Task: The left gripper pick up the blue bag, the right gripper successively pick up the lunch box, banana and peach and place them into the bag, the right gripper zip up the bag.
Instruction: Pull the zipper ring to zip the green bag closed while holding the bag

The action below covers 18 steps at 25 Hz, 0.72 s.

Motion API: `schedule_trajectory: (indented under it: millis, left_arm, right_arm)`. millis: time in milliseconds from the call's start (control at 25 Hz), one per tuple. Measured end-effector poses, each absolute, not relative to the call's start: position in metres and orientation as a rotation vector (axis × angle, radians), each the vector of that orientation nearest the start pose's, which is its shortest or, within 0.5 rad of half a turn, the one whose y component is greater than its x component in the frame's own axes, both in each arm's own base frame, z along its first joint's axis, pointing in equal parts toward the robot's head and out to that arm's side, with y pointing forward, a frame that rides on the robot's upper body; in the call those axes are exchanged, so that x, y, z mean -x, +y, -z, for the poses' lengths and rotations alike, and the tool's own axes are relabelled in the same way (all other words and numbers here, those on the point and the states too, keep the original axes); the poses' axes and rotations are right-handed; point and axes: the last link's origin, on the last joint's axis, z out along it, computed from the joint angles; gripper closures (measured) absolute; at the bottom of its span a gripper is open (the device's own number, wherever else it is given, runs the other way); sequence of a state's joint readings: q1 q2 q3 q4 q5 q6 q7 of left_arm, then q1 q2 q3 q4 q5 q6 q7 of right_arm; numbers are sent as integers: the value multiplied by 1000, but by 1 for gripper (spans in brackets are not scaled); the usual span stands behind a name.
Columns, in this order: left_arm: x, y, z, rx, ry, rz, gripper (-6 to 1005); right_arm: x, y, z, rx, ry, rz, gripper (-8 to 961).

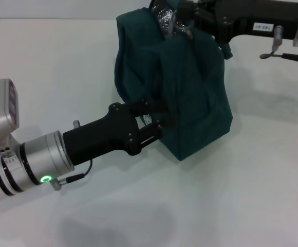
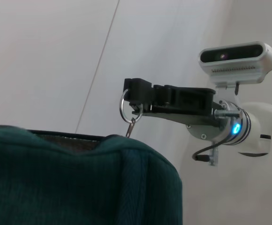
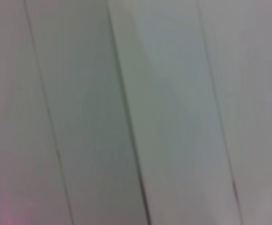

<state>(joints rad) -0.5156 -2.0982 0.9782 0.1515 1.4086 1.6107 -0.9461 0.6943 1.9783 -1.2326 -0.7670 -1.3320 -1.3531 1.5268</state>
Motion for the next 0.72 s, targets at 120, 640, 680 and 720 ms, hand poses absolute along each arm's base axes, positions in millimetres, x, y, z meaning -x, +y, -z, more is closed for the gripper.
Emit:
schedule_trajectory:
  millis: [120,640,680,720]
  left_arm:
    - [243,279,64,2533,-623,1272,715]
    - [258,283,50,2372,-666,1287,333]
    - [259,284,48,2356,-666,1287,329]
    - [259,286,46,2344,-666,1285,324]
  right_arm:
    - [-115,392,-16,2755,286,-1067,942]
    - [-96,386,-2,2849,209,-1054,941]
    - [-96,386,-2,2852,206,-1053,941]
    - [-96,385,-2,2853,204,-1053,941]
